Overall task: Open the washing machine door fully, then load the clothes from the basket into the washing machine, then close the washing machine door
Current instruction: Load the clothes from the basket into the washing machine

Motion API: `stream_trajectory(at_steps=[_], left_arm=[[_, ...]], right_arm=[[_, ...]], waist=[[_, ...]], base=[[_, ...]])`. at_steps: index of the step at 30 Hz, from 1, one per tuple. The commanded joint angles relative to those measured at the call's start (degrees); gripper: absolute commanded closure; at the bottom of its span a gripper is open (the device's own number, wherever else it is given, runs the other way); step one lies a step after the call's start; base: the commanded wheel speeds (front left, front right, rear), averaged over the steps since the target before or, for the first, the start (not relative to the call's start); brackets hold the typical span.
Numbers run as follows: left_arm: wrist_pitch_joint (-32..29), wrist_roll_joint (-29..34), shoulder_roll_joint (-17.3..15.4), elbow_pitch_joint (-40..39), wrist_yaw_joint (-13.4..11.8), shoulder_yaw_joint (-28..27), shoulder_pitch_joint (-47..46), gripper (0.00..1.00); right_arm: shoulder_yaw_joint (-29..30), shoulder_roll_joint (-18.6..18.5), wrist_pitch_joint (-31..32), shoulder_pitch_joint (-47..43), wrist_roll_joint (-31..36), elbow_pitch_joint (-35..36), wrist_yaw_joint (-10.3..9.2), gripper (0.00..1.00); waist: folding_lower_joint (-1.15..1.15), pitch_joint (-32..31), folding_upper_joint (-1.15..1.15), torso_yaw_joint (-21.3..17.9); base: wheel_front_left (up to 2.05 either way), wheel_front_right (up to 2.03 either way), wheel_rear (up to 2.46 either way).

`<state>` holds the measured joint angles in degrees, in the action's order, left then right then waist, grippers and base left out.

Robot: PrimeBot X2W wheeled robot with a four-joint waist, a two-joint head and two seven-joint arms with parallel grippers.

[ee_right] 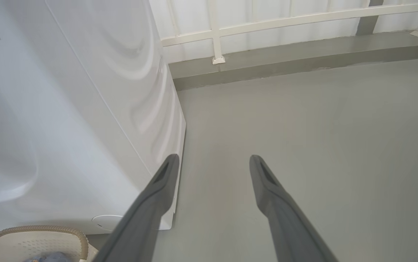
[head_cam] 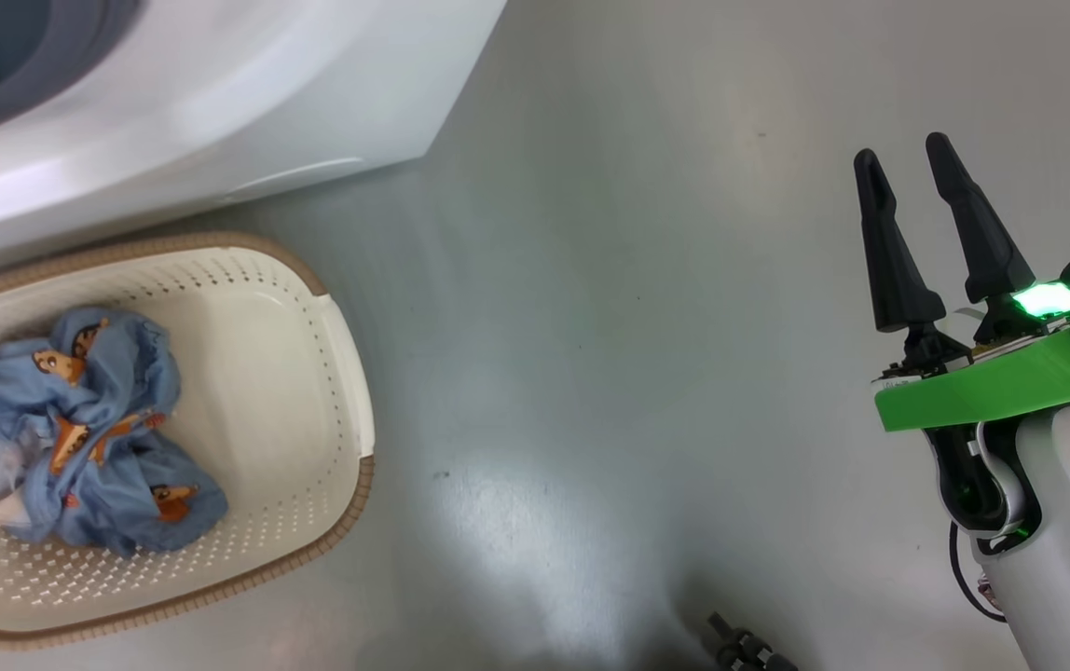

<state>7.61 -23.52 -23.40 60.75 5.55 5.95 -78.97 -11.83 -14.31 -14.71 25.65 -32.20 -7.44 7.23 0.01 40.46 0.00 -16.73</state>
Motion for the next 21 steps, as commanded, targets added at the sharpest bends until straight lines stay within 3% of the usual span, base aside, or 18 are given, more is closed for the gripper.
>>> stream_trajectory(at_steps=[1, 9, 21], left_arm=[[-1.3, 0.1, -2.4, -0.1, -0.7, -0.1, -0.7, 0.0], [-9.5, -1.4, -2.0, 6.0, -0.5, 0.4, -1.1, 0.0], [3.4, -4.2, -0.1, 4.3, 1.8, 1.3, 9.9, 0.0]], right_arm=[[-0.9, -0.7, -0.3, -0.9, -0.1, 0.8, 0.25, 0.0], [-1.8, -0.6, -0.3, -1.2, -0.2, -0.2, 0.25, 0.0], [-3.0, -0.8, -0.3, -2.9, -0.3, -1.9, 0.25, 0.0]], waist=[[-0.01, -1.0, 0.0, 0.3], [-0.01, -4.9, 0.0, 0.7], [-0.01, -13.4, 0.0, 2.2]], base=[[0.0, 0.0, 0.0], [0.0, 0.0, 0.0], [0.0, 0.0, 0.0]])
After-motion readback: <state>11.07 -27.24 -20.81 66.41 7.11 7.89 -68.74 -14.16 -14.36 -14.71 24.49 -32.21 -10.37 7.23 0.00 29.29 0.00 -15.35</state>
